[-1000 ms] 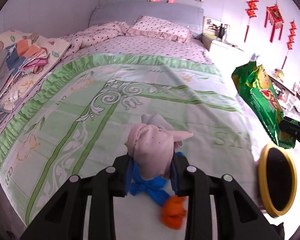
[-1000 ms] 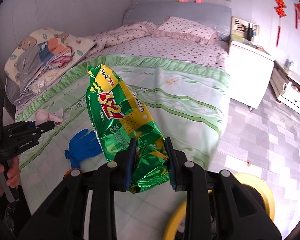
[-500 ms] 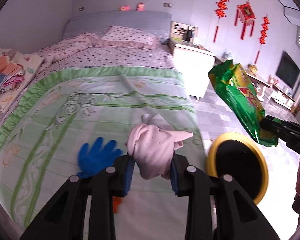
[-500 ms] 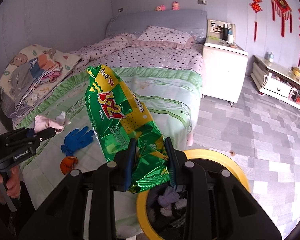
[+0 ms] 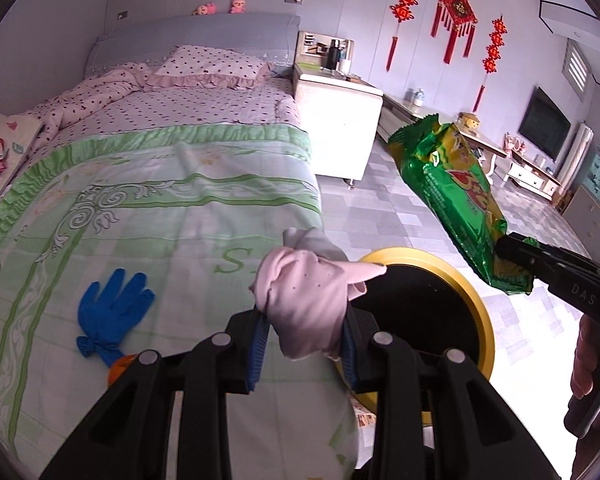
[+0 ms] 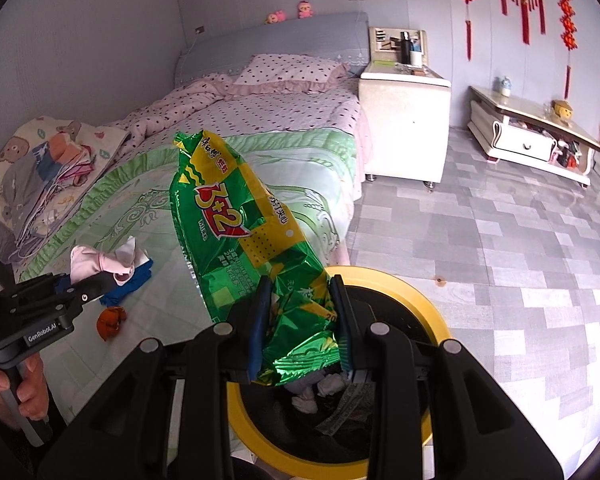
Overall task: Collect trash
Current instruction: 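Carry the pink sock and green snack bag over the bin with both tools, then open both tools to drop the sock and snack bag into the bin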
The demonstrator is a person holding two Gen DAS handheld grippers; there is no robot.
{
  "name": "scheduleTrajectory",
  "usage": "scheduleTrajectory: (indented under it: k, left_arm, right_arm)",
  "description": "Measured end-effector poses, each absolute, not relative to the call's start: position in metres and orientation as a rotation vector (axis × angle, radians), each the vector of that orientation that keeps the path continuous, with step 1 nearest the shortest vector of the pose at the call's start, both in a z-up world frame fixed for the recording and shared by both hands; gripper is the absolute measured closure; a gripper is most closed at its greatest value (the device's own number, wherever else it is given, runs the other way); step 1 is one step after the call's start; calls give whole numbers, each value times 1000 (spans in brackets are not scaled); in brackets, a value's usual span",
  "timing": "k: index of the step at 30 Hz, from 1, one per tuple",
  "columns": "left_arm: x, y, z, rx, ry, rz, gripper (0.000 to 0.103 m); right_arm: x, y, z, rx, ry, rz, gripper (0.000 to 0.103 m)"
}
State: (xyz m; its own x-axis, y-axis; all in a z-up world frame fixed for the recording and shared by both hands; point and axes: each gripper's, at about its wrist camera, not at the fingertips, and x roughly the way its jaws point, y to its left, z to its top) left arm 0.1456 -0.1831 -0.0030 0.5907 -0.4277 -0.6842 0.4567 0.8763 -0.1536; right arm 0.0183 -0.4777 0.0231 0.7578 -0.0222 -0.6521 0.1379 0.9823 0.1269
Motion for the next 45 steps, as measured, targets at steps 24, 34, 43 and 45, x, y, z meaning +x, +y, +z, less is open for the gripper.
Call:
scheduleTrajectory:
  k: [24,34,43,45]
  left_arm:
    - [138,-273,-50,107,934,-601,73]
    - [138,-277,-54,107,947,-603,68]
    - [133,-273,-49,87,932,-606,44]
    - [133,-271,-47,79,927,-610,42]
  right_arm:
    - [16,-539,-38,330,830,-172,73]
    - [13,-547,-42,359,822,-187,62]
    - [7,-553,-36,378,805,-217,53]
    - [6,-553,-34,382,801,-223,50]
